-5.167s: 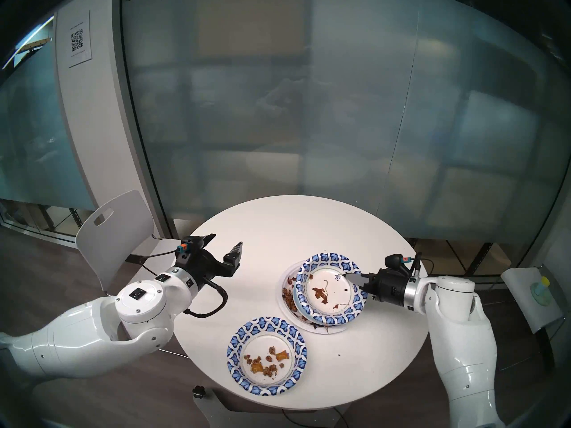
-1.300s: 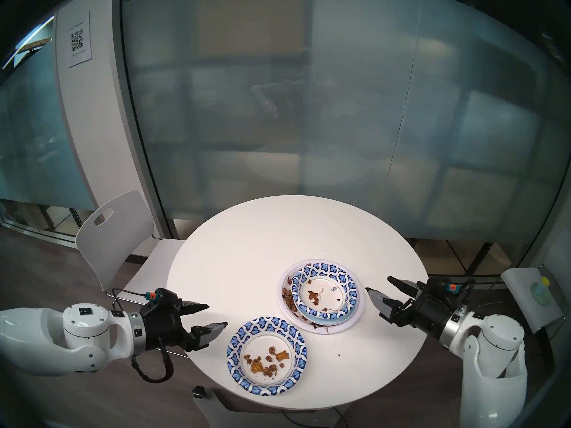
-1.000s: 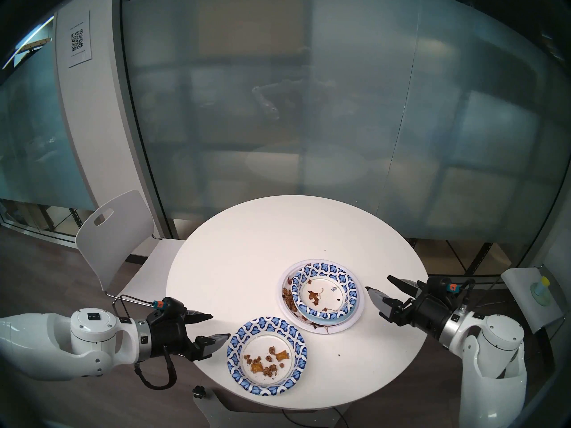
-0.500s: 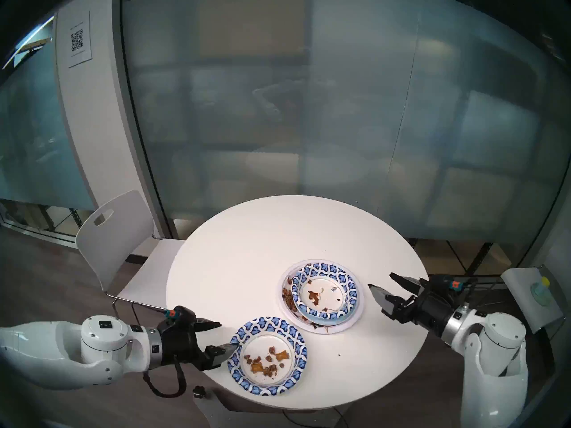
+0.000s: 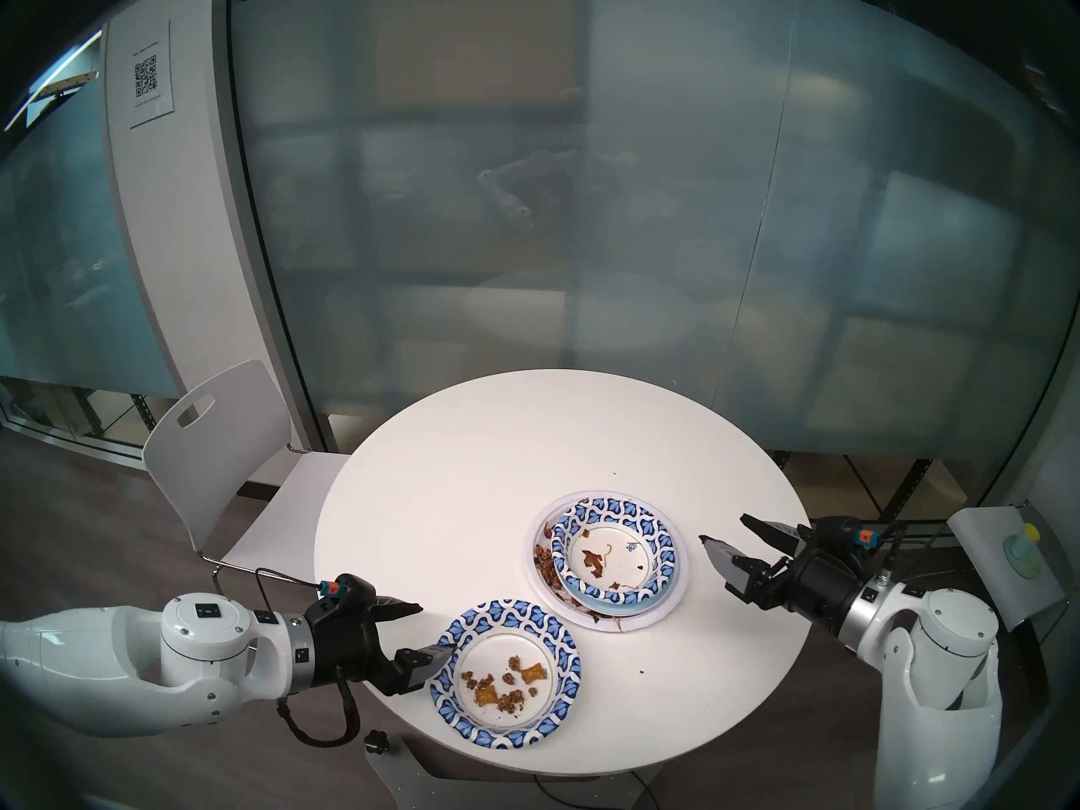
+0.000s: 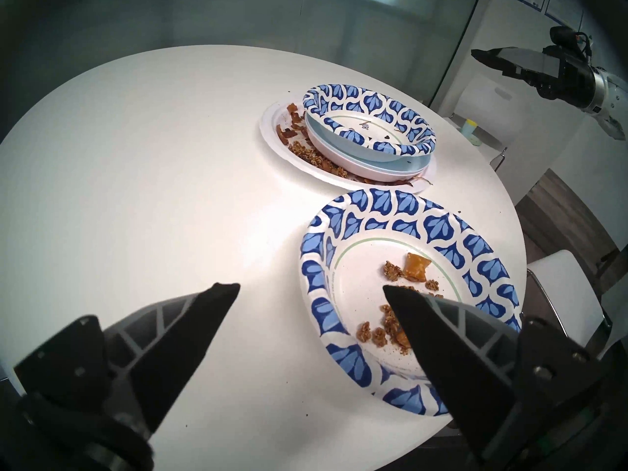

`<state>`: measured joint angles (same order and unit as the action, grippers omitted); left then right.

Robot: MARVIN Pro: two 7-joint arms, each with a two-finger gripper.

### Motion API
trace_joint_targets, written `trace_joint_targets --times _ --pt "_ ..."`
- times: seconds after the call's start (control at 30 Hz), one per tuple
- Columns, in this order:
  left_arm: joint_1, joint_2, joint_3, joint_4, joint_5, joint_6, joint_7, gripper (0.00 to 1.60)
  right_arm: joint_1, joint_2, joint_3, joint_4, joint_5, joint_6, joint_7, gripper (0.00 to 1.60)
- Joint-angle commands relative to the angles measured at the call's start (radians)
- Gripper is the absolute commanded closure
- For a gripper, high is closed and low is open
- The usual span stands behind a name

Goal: Stack the plates into one stack

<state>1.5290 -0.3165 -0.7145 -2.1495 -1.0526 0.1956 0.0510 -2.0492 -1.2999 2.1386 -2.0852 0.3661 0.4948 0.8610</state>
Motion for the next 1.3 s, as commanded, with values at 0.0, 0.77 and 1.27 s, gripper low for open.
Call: trace_joint_targets --times 0.0,0.77,1.27 --pt "-0.007 -0.002 -0.010 -0.016 -0.010 -0.009 0.000 0.00 0.004 -0.005 0.005 -0.019 0.011 -0.002 0.007 0.00" --pt "-0.044 -0.076 0.019 0.021 0.036 0.076 0.003 0.00 0.001 -0.023 0.021 -0.007 0.008 -0.012 0.023 0.00" --pt "-0.075 -0.173 0.036 0.079 0.027 0.163 0.013 0.00 -0.001 -0.037 0.018 -0.002 -0.002 -0.013 0.030 0.00"
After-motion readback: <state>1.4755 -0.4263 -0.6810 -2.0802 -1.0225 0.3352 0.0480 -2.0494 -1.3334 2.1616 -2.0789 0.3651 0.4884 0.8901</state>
